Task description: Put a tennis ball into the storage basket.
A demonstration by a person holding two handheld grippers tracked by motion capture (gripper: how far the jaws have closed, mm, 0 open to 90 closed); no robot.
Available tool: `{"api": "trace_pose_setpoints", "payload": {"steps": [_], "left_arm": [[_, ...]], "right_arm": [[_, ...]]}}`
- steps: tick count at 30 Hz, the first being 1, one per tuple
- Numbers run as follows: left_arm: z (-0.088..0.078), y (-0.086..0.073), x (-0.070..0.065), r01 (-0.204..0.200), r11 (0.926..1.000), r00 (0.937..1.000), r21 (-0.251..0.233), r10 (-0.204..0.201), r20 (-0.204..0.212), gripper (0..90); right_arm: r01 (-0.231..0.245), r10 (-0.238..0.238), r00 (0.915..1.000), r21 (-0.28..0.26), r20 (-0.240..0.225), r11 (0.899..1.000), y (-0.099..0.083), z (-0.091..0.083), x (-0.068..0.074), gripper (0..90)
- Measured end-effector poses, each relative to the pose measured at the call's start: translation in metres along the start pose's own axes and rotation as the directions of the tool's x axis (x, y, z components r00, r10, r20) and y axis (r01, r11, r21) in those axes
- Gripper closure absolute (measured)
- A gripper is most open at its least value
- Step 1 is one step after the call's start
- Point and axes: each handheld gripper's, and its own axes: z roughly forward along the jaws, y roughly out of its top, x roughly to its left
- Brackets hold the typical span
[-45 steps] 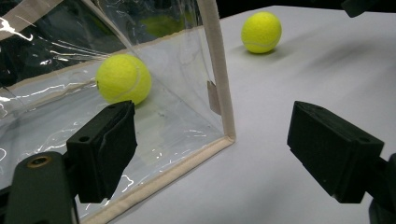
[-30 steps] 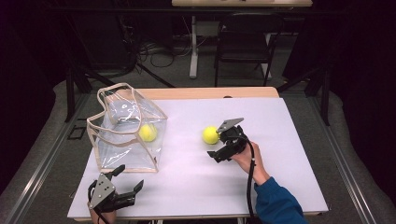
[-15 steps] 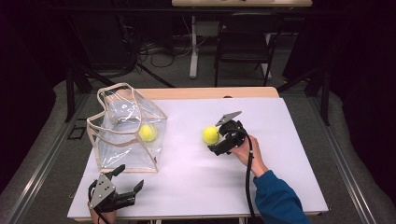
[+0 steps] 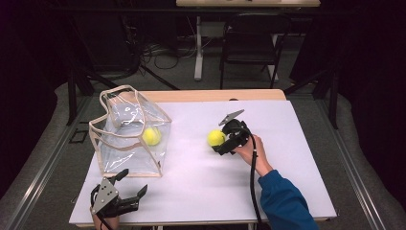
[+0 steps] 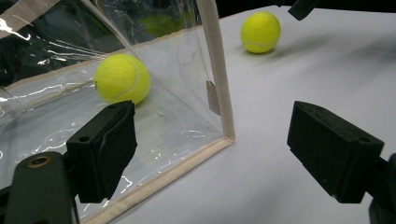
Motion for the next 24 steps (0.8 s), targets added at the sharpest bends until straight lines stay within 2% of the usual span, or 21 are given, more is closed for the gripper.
{"api": "trace_pose_setpoints", "payload": {"steps": [14, 24], "left_arm": [[0.001, 0.0, 0.0, -0.001, 1.0, 1.0, 0.0, 0.001, 0.0, 16.0], [0.0, 0.0, 0.0, -0.001, 1.0, 1.0, -0.002, 0.001, 0.0, 16.0]], "right_arm": [[-0.016, 0.017, 0.9998, 0.03, -0.01, 0.999, 0.006, 0.008, -0.006, 0.0], [-0.013, 0.014, 0.9997, 0.061, -0.018, 0.998, 0.012, 0.021, -0.009, 0.0]]}}
